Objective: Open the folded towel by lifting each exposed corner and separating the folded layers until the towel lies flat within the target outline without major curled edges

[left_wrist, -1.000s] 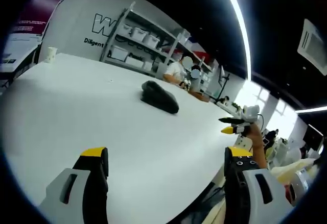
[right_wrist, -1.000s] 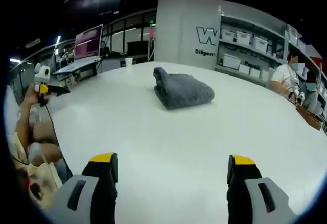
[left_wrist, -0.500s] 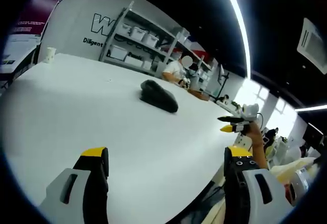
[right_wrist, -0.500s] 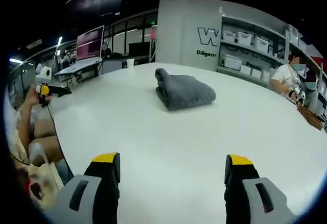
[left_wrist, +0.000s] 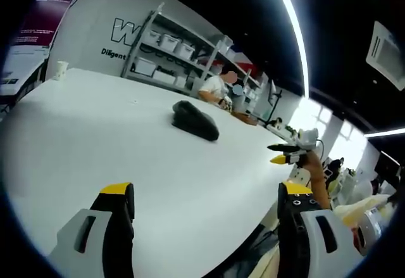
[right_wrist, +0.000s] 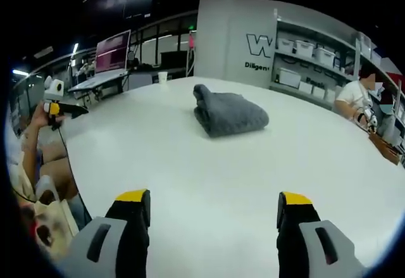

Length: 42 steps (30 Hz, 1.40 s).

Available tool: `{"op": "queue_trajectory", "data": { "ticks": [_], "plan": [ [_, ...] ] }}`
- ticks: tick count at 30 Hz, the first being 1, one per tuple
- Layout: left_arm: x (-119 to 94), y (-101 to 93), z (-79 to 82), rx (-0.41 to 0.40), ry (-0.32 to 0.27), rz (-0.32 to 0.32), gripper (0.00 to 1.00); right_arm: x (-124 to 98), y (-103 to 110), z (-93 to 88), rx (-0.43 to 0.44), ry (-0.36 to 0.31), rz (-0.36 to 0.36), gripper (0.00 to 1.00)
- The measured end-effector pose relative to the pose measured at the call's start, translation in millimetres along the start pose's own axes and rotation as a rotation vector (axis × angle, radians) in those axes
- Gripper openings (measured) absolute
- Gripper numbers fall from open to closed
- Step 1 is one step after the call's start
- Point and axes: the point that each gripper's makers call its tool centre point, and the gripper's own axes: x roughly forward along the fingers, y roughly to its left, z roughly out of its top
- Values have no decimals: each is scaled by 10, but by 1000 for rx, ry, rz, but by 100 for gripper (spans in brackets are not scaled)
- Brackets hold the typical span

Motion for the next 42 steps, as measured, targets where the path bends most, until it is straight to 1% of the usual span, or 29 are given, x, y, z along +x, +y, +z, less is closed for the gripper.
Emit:
{"op": "queue_trajectory", "data": {
  "ticks": [2, 5, 8, 12, 15, 17, 20, 22, 24, 25, 28, 31, 35, 36, 37, 40, 41, 42],
  "plan": [
    [-25, 13, 28, 1, -6, 2, 92, 6, 33, 25, -3, -5, 4, 82],
    [-50, 13, 54, 5, -13, 5, 92, 9, 15, 67, 0, -20, 7, 82],
    [-61, 22, 76, 13, -10, 7, 94, -3, 66, 100, 7, -30, 28, 82],
    [-60, -8, 59, 22, -1, 5, 95, -5, 37, 206, -25, -17, 14, 82],
    [-51, -45, 34, 34, 14, 0, 97, 8, 55, 319, -36, -24, 15, 82],
    [-49, -66, 18, 42, 23, -3, 98, 30, 59, 386, -37, -26, 14, 83],
    [-51, -87, 12, 50, 30, -9, 99, 105, 70, 506, -63, -18, 3, 83],
    [-58, -89, 22, 55, 32, -11, 99, 165, 66, 610, -80, -12, -3, 83],
    [-69, -97, 22, 63, 36, -11, 99, 211, 77, 675, -93, -15, -11, 84],
    [-83, -102, 27, 69, 38, -11, 99, 278, 10, 794, -103, -21, -19, 85],
    [-99, -98, 45, 74, 36, -9, 99, 393, -24, 948, -114, -28, -34, 85],
    [-116, -106, 58, 77, 31, -6, 99, 496, -29, 1038, -138, -20, -42, 86],
    [-139, -128, 73, 79, 26, -7, 99, 714, -68, 1214, -194, -15, -68, 86],
    [-140, -128, 75, 79, 26, -8, 99, 747, -69, 1248, -204, -20, -71, 85],
    [-148, -129, 85, 81, 24, -8, 99, 838, -65, 1321, -228, -31, -73, 85],
    [-164, -124, 104, 83, 21, -7, 99, 1011, -57, 1388, -258, -20, -74, 85],
    [-168, -124, 107, 83, 20, -7, 99, 1031, -58, 1391, -260, -18, -75, 84],
    [-175, -121, 113, 83, 18, -6, 99, 1101, -57, 1398, -274, -7, -80, 84]
  ]
}}
